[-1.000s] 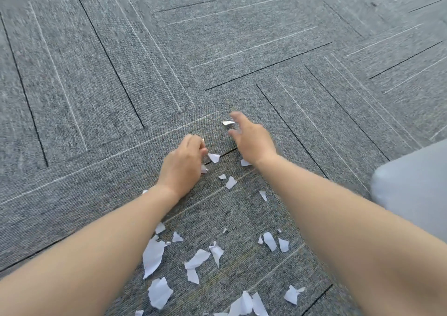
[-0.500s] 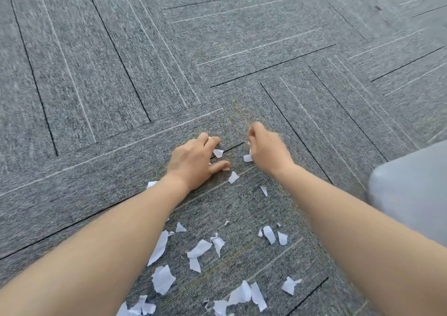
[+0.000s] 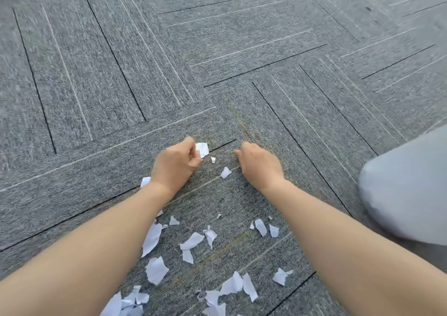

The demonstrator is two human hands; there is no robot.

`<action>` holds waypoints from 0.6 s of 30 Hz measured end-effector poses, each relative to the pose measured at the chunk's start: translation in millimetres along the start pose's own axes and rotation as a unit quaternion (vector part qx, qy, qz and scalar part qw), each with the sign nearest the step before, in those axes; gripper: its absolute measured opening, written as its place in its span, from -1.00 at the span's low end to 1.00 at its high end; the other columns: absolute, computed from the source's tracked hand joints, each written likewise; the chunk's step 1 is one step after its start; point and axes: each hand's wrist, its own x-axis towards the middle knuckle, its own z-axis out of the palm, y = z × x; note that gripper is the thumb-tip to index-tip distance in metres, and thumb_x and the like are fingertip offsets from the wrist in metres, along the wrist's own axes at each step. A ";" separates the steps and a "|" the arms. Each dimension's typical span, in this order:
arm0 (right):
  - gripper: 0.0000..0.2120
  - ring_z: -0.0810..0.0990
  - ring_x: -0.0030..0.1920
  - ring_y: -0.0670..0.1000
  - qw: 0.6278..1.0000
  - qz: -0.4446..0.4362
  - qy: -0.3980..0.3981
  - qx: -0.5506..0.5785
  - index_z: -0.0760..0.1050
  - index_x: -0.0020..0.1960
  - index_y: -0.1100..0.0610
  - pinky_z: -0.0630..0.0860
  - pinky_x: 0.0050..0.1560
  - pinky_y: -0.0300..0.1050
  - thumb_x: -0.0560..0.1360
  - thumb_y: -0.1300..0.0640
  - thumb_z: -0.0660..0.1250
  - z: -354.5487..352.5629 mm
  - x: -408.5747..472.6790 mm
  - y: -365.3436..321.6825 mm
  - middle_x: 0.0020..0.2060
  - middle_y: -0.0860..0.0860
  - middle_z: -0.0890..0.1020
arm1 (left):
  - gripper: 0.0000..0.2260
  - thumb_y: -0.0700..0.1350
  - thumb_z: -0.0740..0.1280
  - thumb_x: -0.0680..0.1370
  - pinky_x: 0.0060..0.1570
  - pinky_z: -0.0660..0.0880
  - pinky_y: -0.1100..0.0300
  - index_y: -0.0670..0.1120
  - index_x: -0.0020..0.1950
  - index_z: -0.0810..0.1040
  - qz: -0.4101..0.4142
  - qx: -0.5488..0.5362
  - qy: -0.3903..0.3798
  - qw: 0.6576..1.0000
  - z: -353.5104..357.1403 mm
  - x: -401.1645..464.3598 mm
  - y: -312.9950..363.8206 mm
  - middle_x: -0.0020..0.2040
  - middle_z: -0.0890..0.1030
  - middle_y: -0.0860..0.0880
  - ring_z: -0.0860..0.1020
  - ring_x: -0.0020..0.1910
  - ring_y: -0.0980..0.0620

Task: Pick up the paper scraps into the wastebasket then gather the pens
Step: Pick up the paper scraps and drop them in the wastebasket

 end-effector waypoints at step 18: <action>-0.90 0.50 -0.26 0.11 0.989 -0.026 -0.112 0.091 0.27 -0.04 0.13 0.40 -0.33 -0.01 0.64 0.13 0.06 -10.9 -26.1 -30.3 -0.25 0.05 0.52 | -0.75 0.00 0.10 0.64 -0.43 0.47 0.13 -0.08 -0.18 0.36 0.013 0.157 -0.102 0.982 -0.8 4.9 18.3 -0.34 0.51 -0.03 0.59 -0.35 -0.09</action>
